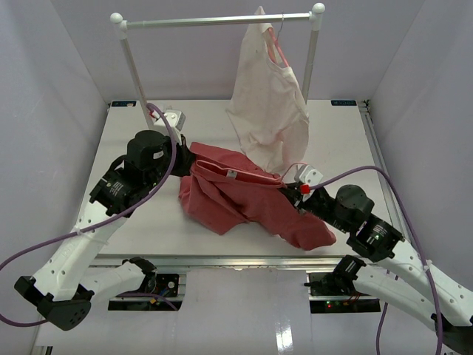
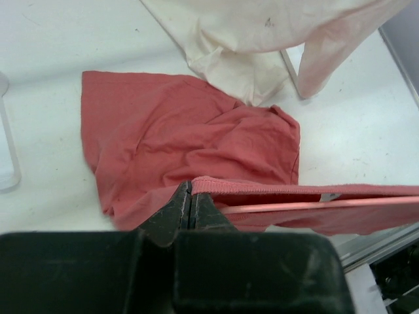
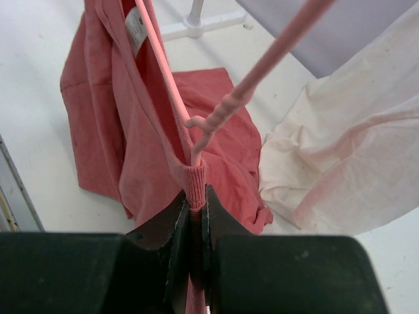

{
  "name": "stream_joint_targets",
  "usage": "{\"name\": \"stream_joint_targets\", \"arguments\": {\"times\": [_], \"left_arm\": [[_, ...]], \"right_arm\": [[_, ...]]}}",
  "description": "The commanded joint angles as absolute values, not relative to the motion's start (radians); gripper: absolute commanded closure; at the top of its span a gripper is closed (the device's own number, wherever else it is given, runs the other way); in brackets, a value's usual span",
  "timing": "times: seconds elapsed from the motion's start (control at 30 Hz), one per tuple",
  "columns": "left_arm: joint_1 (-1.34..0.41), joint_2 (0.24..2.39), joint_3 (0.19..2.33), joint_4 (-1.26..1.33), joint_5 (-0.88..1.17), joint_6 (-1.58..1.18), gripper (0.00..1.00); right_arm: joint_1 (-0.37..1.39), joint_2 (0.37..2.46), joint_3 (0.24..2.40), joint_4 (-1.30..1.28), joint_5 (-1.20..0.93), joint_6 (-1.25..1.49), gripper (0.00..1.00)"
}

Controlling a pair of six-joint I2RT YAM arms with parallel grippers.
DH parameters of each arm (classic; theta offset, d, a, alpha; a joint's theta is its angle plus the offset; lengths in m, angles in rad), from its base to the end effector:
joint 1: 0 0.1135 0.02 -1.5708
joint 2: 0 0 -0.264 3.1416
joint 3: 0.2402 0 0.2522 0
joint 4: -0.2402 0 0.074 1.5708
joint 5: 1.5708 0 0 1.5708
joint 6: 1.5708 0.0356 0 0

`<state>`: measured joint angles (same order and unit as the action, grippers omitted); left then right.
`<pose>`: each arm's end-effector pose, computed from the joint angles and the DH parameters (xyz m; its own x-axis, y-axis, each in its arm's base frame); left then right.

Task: Place the t-shirt on the hanger

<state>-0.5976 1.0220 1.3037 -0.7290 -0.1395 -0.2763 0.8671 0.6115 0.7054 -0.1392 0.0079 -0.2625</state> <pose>0.1676 -0.1081 0.4172 -0.4677 -0.0084 -0.8838 0.3388 0.9219 -0.1881 0.0983 0.1154 0.3428 0.1682 -0.2028 -0.9647 -0.7390 0.6217 -0.2596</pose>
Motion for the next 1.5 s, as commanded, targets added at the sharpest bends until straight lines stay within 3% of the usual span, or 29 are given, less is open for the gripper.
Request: {"name": "stream_joint_targets", "arguments": {"times": [0.0, 0.4, 0.93, 1.3, 1.47], "left_arm": [[-0.581, 1.008, 1.389, -0.792, -0.133, -0.198, 1.00], [-0.581, 0.999, 1.532, -0.893, -0.035, -0.141, 1.00], [-0.581, 1.073, 1.548, -0.839, 0.131, -0.106, 1.00], [-0.581, 1.035, 1.507, -0.810, 0.032, -0.114, 1.00], [-0.581, 1.152, 1.598, -0.804, 0.203, -0.066, 1.00]], "right_arm": [[0.867, 0.643, 0.767, -0.163, 0.051, -0.264, 0.92], [0.868, 0.676, 0.800, -0.194, 0.092, -0.245, 0.92], [0.890, 0.790, 0.882, -0.253, 0.035, -0.256, 0.92], [0.919, 0.861, 0.922, -0.323, 0.089, -0.242, 0.92], [0.943, 0.923, 0.953, -0.339, 0.011, -0.262, 0.92]]}}
